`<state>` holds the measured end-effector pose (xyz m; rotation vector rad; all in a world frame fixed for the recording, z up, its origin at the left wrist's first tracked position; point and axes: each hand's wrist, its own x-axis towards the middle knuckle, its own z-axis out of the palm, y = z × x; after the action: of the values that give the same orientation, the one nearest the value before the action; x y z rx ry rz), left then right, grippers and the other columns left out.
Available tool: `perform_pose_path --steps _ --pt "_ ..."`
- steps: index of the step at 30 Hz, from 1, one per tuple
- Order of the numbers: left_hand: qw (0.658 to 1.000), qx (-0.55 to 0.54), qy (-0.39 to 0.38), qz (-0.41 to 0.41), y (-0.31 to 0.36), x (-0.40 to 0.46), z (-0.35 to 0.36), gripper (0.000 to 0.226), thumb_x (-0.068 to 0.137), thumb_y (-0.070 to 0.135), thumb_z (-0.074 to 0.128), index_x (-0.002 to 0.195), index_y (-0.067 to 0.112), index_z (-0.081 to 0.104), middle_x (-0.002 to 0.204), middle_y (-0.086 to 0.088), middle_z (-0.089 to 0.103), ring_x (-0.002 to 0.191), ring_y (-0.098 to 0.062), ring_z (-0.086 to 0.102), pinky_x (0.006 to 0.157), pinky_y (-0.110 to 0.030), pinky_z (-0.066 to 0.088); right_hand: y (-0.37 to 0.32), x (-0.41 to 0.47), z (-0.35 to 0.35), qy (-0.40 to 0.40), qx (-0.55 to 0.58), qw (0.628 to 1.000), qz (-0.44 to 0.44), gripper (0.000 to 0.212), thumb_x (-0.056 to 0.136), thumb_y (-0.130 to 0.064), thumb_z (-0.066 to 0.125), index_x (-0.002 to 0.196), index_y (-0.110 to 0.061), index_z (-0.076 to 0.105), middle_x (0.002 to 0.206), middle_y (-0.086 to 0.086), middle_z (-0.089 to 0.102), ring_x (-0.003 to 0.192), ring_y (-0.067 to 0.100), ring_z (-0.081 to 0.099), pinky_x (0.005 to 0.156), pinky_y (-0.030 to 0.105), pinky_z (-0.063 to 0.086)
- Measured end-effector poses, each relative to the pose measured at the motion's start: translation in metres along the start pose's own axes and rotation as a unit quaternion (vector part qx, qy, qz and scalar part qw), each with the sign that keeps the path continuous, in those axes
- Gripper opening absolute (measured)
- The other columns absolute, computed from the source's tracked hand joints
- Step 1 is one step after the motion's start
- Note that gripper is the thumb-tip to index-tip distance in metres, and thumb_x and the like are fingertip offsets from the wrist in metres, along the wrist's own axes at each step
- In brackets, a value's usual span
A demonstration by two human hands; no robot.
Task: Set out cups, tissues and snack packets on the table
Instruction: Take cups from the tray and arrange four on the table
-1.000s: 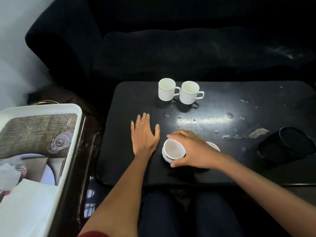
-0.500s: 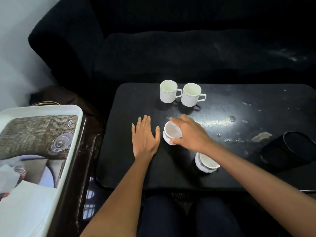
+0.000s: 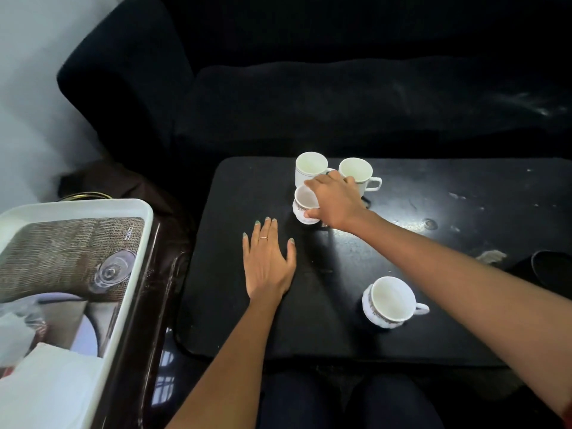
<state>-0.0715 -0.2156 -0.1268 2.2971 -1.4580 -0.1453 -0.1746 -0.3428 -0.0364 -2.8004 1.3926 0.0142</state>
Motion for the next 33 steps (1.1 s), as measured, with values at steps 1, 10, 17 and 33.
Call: perform_pose_path --steps 1,10,17,33 --pt "1.000 0.001 0.000 0.000 0.000 0.000 0.000 0.058 0.097 0.042 0.033 0.147 0.014 0.031 0.155 -0.002 0.031 0.147 -0.018 0.018 0.121 -0.039 0.008 0.000 0.003 0.001 0.003 -0.004 1.000 0.004 0.054 0.083 -0.044 0.061 0.130 -0.020 0.048 0.135 0.003 0.048 0.124 0.027 0.038 0.091 0.041 0.032" --pt "1.000 0.000 -0.001 -0.002 0.001 0.000 0.000 0.058 0.097 0.042 0.033 0.148 0.014 0.031 0.156 -0.002 0.031 0.147 -0.018 0.017 0.121 -0.039 0.007 -0.002 0.012 0.003 0.029 -0.010 1.000 0.009 0.049 0.086 -0.039 0.061 0.129 -0.021 0.052 0.132 0.006 0.046 0.120 0.027 0.041 0.090 0.041 0.033" --pt "1.000 0.005 -0.005 -0.002 0.002 0.001 0.000 0.058 0.097 0.043 0.032 0.148 0.014 0.030 0.156 -0.002 0.031 0.147 -0.018 0.017 0.121 -0.039 0.006 0.000 0.001 0.000 0.039 0.043 0.998 0.031 0.058 0.079 -0.042 0.067 0.129 -0.021 0.047 0.134 0.006 0.046 0.122 0.028 0.041 0.090 0.042 0.033" --pt "1.000 -0.010 0.001 0.003 0.002 0.000 -0.002 0.058 0.096 0.040 0.036 0.146 0.010 0.034 0.152 -0.006 0.037 0.145 -0.021 0.022 0.121 -0.042 0.011 0.023 -0.147 -0.029 -0.136 0.169 0.973 0.077 0.079 0.066 -0.058 0.071 0.135 -0.033 0.042 0.138 -0.005 0.037 0.128 0.019 0.029 0.101 0.040 0.027"
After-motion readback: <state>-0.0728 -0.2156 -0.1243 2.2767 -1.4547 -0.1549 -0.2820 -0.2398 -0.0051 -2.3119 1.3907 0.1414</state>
